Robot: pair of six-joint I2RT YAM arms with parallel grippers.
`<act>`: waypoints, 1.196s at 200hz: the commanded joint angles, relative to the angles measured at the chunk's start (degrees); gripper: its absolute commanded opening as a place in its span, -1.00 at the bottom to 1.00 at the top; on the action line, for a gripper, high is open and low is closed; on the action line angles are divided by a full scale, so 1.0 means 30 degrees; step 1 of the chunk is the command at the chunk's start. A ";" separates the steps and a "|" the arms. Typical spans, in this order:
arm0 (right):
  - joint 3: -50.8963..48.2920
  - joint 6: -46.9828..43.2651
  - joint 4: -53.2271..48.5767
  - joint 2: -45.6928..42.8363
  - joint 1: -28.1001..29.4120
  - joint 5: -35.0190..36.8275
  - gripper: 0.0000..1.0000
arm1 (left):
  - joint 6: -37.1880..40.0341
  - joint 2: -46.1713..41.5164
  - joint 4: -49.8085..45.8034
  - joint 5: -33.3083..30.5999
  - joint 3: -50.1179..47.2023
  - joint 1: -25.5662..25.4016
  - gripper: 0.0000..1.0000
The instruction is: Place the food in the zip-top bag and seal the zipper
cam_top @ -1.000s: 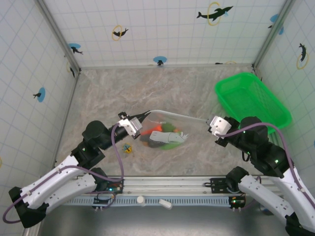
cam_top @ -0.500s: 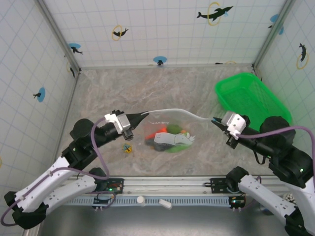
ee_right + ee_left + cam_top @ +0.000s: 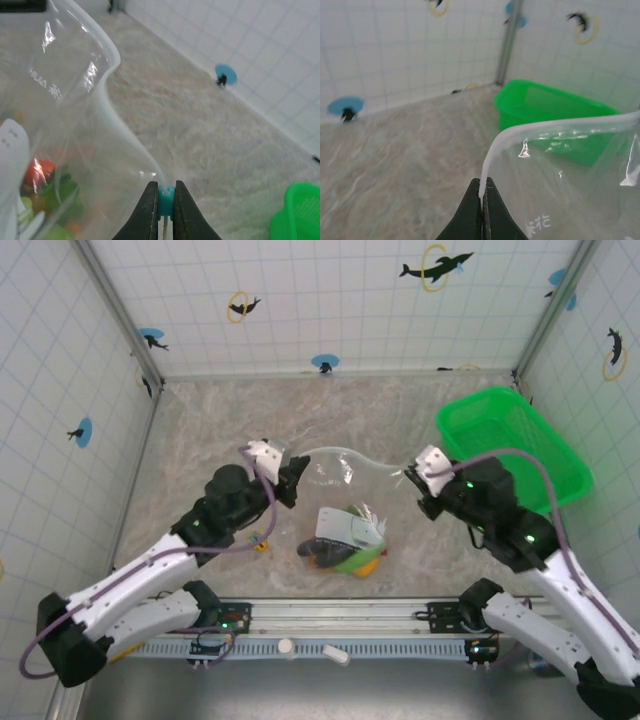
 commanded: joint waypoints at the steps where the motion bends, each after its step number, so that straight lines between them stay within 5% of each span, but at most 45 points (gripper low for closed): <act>1: -0.1670 0.1578 0.5853 0.2038 -0.0641 0.2892 -1.00 | -0.3963 0.2166 0.1677 -0.0001 0.0505 0.2772 -1.00; 27: -0.1695 0.2429 0.9074 0.5723 -0.2021 0.2938 -1.00 | -0.5789 0.5143 0.3257 0.1213 0.0787 0.5254 -1.00; 62: -0.0922 0.3329 1.2303 0.9975 -0.3813 0.1685 -0.83 | -0.6020 0.8872 0.4297 0.1766 0.2337 0.6069 -1.00; 90: 0.0583 0.4165 1.2875 1.2623 -0.4792 0.0061 -0.20 | -0.5880 1.1802 0.4509 0.2415 0.3983 0.6422 -1.00; 127: 0.0523 0.5702 1.4067 1.2285 -0.5358 -0.1636 0.35 | -0.6519 1.5111 0.5543 0.3174 0.5120 0.7172 -1.00; 164: -0.0237 0.5826 1.3478 1.0708 -0.5352 -0.2618 0.38 | -0.6704 1.8127 0.4567 0.4045 0.7555 0.7747 -0.95; 205: -0.1399 0.5866 1.2854 0.8581 -0.5931 -0.3533 0.40 | -0.7468 1.7705 0.4214 0.3534 0.6944 0.8322 -0.02; 212: -0.1460 0.5857 1.2640 0.8263 -0.5972 -0.3643 0.65 | -0.7102 1.7138 0.3874 0.2989 0.6873 0.8363 0.14; 218: -0.1446 0.5847 1.2462 0.8022 -0.6021 -0.3715 1.00 | -0.6767 1.6603 0.3632 0.2510 0.6830 0.8367 0.54; 224: -0.1393 0.5771 1.2221 0.7755 -0.6082 -0.3777 0.97 | -0.6500 1.5934 0.3607 0.2213 0.6720 0.8365 0.92; 239: -0.0991 0.5219 1.1397 0.7338 -0.6171 -0.3703 0.97 | -0.5887 1.4138 0.3356 0.1700 0.6636 0.8363 0.95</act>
